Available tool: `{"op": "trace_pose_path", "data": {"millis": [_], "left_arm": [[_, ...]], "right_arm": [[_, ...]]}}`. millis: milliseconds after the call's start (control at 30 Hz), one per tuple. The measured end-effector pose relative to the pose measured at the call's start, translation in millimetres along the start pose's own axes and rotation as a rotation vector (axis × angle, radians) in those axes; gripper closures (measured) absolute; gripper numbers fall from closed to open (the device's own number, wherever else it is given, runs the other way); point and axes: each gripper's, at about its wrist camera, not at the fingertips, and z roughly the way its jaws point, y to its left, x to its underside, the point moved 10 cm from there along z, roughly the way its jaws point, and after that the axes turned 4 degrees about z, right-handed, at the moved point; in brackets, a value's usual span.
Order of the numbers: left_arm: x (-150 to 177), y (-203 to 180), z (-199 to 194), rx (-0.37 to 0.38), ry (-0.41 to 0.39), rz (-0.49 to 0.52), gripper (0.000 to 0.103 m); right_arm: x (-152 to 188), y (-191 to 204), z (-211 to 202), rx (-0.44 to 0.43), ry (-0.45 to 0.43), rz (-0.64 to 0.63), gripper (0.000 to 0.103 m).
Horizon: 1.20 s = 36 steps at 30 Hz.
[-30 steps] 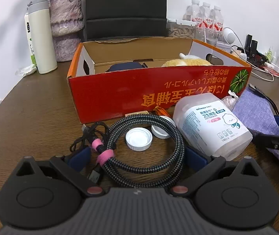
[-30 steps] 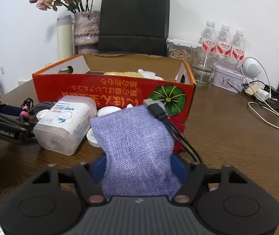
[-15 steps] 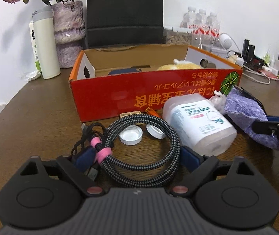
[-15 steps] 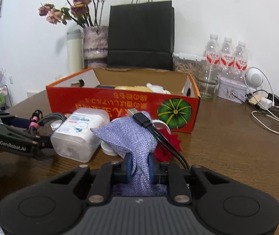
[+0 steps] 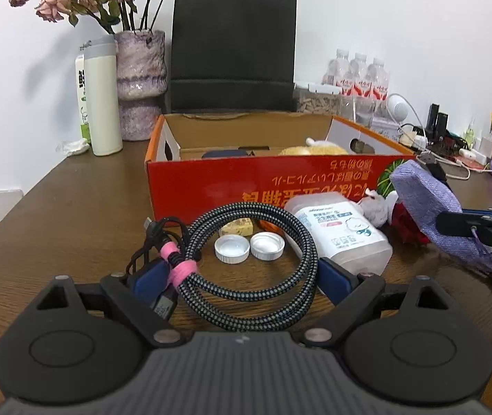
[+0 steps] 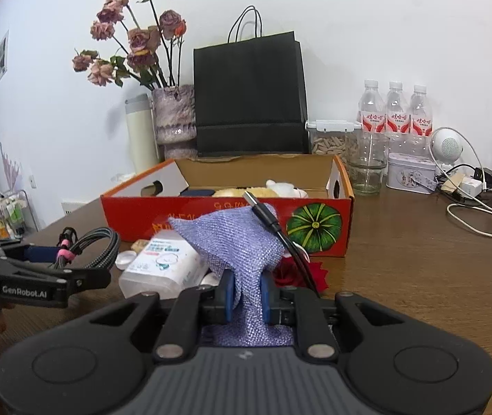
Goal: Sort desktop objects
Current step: 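Grasp the coiled black cable with the left tool while the right grasps the purple pouch, then lower the cable and purple pouch into the box and open both tools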
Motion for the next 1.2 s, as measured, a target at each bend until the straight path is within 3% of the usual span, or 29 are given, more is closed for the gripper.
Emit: {"op": "trace_pose_path", "data": {"millis": [567,967,1200], "left_arm": [[-71.1,-1.2,-4.3,-0.004,-0.157,-0.049,0.011],[-120.3,1.5,32.6,-0.04,-0.204,-0.077,0.01],[-134.5,7.1,67.0,-0.051,-0.193,-0.089,0.01]], "right_arm": [[-57.5,9.2,15.6,-0.012,-0.113,0.01,0.09],[-106.4,1.6,64.0,0.025,-0.16,0.019,0.09],[-126.5,-5.5,106.9,0.028,-0.153,0.045,0.09]]}}
